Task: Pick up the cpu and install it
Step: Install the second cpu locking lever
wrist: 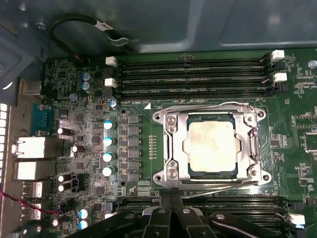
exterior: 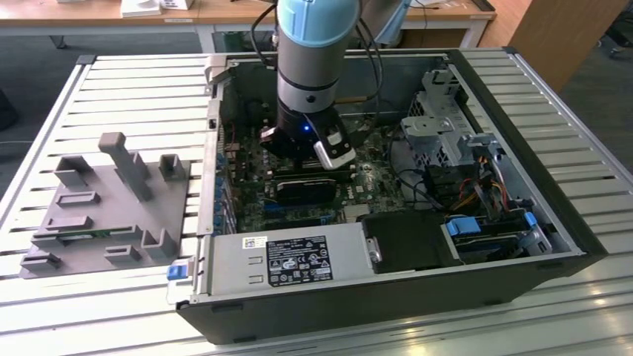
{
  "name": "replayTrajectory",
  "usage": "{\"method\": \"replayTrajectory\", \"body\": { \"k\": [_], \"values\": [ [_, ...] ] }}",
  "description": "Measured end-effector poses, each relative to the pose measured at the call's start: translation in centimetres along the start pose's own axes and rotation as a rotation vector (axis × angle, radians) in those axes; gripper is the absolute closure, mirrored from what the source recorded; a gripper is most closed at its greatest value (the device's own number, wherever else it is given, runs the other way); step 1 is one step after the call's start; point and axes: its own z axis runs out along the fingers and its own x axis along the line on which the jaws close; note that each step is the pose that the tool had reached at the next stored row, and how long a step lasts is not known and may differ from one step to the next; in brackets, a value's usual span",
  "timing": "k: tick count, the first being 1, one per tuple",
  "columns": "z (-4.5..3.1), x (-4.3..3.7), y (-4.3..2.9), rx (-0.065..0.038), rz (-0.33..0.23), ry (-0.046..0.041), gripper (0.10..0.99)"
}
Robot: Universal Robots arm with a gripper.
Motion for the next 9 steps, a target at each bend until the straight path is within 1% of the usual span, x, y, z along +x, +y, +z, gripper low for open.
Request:
{"method": "replayTrajectory", "body": {
  "k": [2,6,9],
  "values": [
    [0.07,0.05,-0.03,-0.005,-0.001,-0.0014,0.980],
    [0.28,0.13,-0.06,-0.022,-0.002,-0.0032,0.980],
    [0.55,0.20,-0.10,-0.029,-0.002,-0.0038,0.980]
  ]
}}
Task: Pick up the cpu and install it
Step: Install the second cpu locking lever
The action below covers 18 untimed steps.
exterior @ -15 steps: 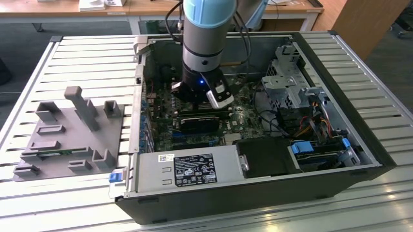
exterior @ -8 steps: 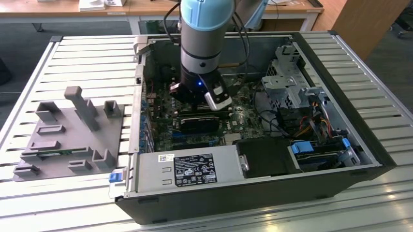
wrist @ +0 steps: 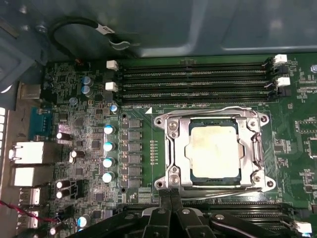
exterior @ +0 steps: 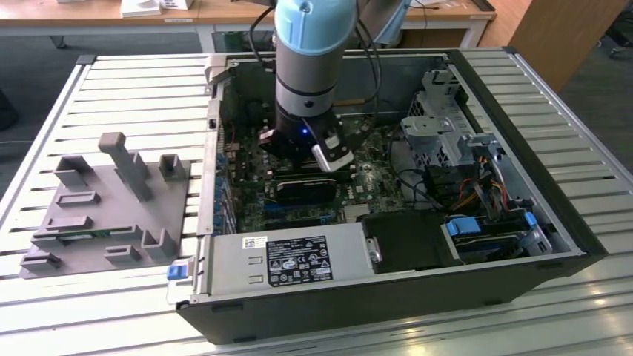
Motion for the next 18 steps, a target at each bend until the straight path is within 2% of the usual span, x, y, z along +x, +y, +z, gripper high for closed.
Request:
{"method": "replayTrajectory", "body": {
  "k": [5,8,18],
  "values": [
    [0.17,0.42,-0.05,-0.010,-0.001,-0.0007,0.980],
    [0.20,0.63,-0.06,-0.019,-0.001,-0.0005,0.980],
    [-0.05,0.63,-0.03,-0.030,-0.001,-0.0003,0.980]
  ]
}}
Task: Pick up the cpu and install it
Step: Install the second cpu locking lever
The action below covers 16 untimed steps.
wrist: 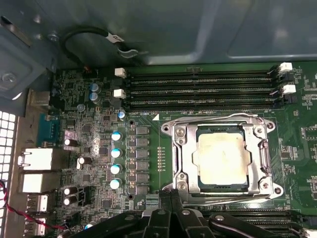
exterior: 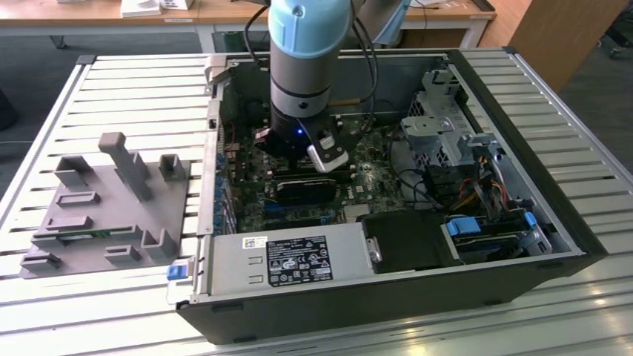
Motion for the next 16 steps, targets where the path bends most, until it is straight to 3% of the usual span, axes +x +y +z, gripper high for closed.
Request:
{"method": "replayTrajectory", "body": {
  "k": [6,13,16],
  "values": [
    [0.09,-0.04,-0.03,-0.025,-0.001,0.0010,0.980],
    [0.57,-0.07,-0.13,-0.038,-0.002,0.0015,0.980],
    [0.63,-0.05,-0.15,-0.039,-0.002,0.0015,0.980]
  ]
}}
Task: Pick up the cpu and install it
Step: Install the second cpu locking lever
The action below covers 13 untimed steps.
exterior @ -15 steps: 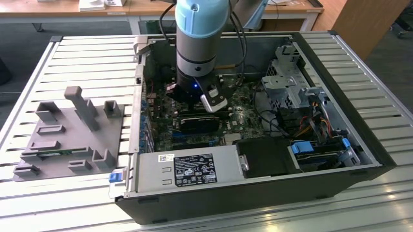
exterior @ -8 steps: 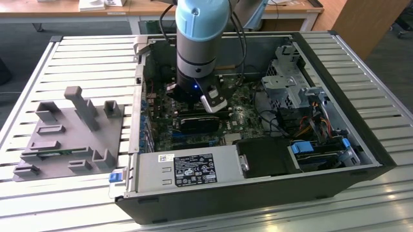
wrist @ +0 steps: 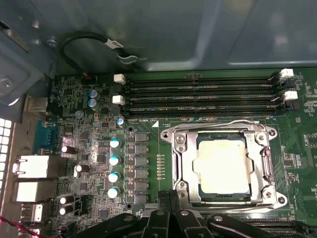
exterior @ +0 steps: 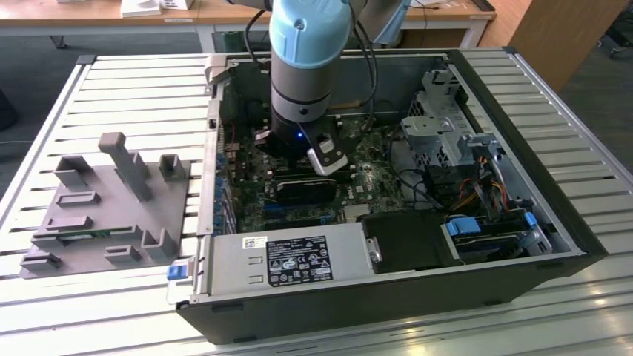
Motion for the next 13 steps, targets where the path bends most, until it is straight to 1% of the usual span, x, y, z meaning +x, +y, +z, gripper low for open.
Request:
{"method": "replayTrajectory", "body": {
  "k": [5,8,10,13],
  "values": [
    [-0.05,0.05,-0.06,-0.001,0.000,-0.0004,0.980],
    [-0.22,0.06,0.00,-0.005,0.000,-0.0009,0.980],
    [-0.46,0.07,0.04,-0.004,0.000,-0.0006,0.980],
    [-0.48,0.07,0.06,-0.005,-0.001,-0.0011,0.980]
  ]
}}
